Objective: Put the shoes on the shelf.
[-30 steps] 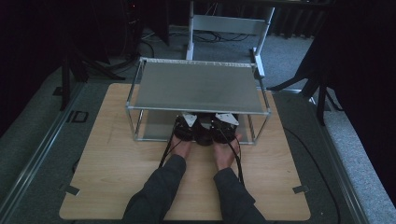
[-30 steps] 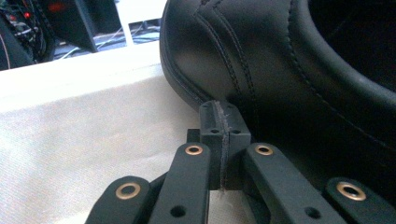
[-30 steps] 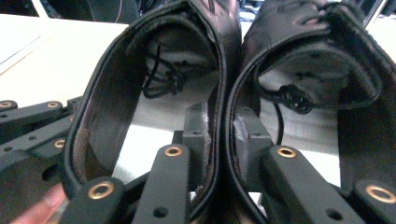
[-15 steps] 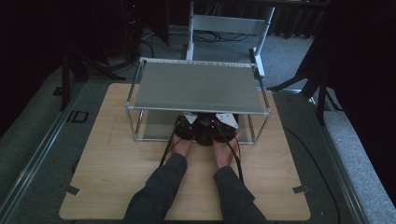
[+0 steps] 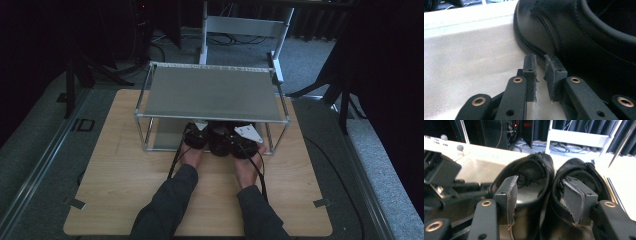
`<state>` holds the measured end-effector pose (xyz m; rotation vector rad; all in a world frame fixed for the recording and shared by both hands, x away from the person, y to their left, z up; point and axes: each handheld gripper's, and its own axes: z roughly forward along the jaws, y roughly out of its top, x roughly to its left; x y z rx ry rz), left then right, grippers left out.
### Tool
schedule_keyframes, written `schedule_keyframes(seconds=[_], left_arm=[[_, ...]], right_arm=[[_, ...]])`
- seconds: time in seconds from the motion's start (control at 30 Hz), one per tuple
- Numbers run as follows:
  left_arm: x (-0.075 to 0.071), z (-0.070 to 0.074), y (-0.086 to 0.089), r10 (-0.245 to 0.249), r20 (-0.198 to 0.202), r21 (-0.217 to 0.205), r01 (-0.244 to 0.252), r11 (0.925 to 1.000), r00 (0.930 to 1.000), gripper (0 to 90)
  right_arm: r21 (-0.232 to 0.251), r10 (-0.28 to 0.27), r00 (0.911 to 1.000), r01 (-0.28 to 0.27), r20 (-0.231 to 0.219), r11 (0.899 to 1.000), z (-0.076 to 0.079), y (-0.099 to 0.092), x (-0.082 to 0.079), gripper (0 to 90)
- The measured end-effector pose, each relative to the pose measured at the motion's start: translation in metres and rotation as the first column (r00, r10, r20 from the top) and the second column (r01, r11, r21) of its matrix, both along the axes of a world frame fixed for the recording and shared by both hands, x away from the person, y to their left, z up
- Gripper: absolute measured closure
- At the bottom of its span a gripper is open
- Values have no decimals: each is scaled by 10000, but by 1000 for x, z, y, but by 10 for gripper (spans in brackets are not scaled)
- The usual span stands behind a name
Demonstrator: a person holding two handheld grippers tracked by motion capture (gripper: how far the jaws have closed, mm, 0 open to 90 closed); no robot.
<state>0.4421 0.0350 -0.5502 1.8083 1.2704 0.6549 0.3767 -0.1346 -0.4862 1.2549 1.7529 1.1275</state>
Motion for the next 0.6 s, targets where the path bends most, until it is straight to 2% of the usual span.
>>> schedule_keyframes(seconds=[0.1, 0.17, 0.23, 0.27, 0.37, 0.4, 0.43, 0.47, 0.6], left_arm=[[-4, 4, 3, -150, -108, -67, 149, 9999, 9998, 752], [-6, 5, 5, -248, -168, -30, 248, 9997, 9996, 735], [-13, 8, 11, -491, -187, -106, 489, 9987, 9986, 723], [-13, 8, 11, -491, -187, -106, 489, 9987, 9986, 718], [-27, 12, 20, -646, -492, -97, 642, 9979, 9967, 711], [-30, 12, 23, -745, -471, -40, 744, 9972, 9961, 703], [-30, 12, 23, -745, -471, -40, 744, 9972, 9961, 701], [-36, 13, 28, -938, -546, 20, 940, 9956, 9941, 696], [-51, 15, 37, -1152, -601, 182, 1165, 9930, 9915, 682]], right_arm=[[162, 166, 9989, -159, -443, 9997, 4, -12, -6, 431], [92, 212, 9978, -206, -626, 9997, 6, -23, -12, 423], [67, 179, 9957, -173, -909, 9998, 6, -34, -16, 414], [67, 179, 9957, -173, -909, 9998, 6, -34, -16, 414], [66, 83, 9913, -75, -1315, 9999, 5, -59, -25, 405], [18, 78, 9893, -76, -1456, 10000, 4, -65, -26, 404], [18, 78, 9893, -76, -1456, 10000, 4, -65, -26, 404], [-64, 22, 9822, -34, -1880, 10000, 0, -76, -28, 400], [-135, -138, 9623, 105, -2717, 9999, -14, -97, -27, 400]])
